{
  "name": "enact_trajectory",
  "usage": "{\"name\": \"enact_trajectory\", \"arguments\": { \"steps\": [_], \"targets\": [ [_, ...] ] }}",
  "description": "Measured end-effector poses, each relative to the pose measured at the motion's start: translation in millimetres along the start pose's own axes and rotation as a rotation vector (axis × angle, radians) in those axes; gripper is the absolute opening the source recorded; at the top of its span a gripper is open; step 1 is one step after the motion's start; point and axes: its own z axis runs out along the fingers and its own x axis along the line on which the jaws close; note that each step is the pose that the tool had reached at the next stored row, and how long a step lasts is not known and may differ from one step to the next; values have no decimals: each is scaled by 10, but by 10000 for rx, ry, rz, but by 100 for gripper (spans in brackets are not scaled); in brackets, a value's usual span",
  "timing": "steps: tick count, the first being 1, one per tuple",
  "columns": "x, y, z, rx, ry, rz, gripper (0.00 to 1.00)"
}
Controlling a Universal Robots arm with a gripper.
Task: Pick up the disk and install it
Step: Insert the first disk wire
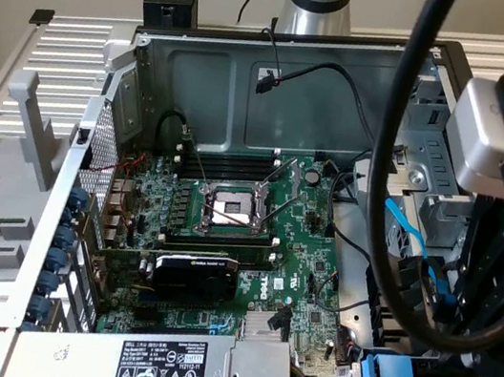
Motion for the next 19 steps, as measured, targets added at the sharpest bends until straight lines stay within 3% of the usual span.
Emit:
{"name": "enact_trajectory", "arguments": {
  "steps": [19],
  "targets": [
    [1,1,18,1,-2,0,17]
  ]
}}
